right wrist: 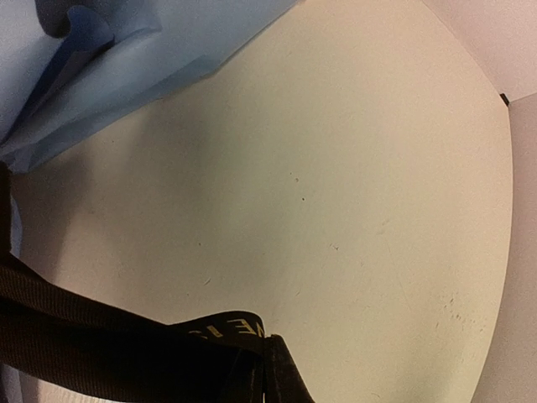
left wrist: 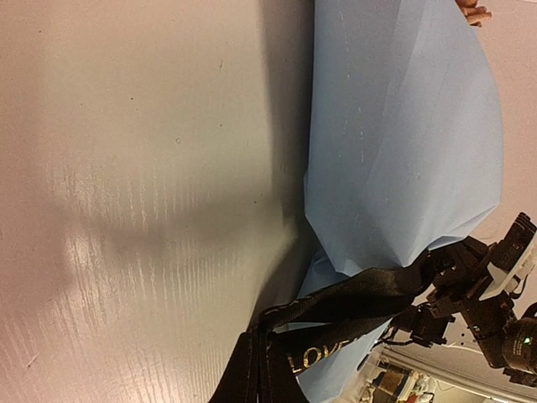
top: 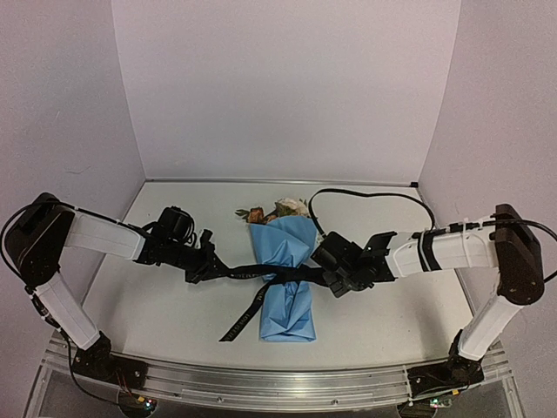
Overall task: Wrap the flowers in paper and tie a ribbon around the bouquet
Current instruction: Cross the half-tied ribbon over the folded bouquet.
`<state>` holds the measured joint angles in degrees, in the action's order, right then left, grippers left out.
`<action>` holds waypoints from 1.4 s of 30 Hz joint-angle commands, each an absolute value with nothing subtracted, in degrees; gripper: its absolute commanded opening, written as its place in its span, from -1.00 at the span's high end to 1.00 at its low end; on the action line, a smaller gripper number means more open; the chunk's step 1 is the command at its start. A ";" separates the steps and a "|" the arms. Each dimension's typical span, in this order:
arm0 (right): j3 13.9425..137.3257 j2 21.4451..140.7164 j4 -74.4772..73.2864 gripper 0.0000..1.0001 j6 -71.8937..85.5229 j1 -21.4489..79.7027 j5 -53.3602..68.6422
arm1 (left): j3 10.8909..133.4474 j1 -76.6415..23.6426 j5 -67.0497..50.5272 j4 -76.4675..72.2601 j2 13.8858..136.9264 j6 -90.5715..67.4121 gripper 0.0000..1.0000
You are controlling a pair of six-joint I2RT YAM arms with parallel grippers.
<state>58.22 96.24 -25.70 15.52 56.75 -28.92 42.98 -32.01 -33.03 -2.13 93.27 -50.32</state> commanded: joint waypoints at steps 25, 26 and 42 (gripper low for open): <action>56.58 86.30 -20.07 0.29 21.42 56.81 -3.49 | 48.78 -31.99 -40.42 -3.94 93.58 -44.17 1.00; 55.55 86.68 -18.15 0.32 17.11 56.87 -2.32 | 48.89 -31.99 -40.46 -3.83 93.71 -44.04 1.00; 45.93 91.08 4.41 0.31 -15.62 56.78 -1.96 | 49.44 -31.99 -40.71 -3.36 94.08 -43.86 1.00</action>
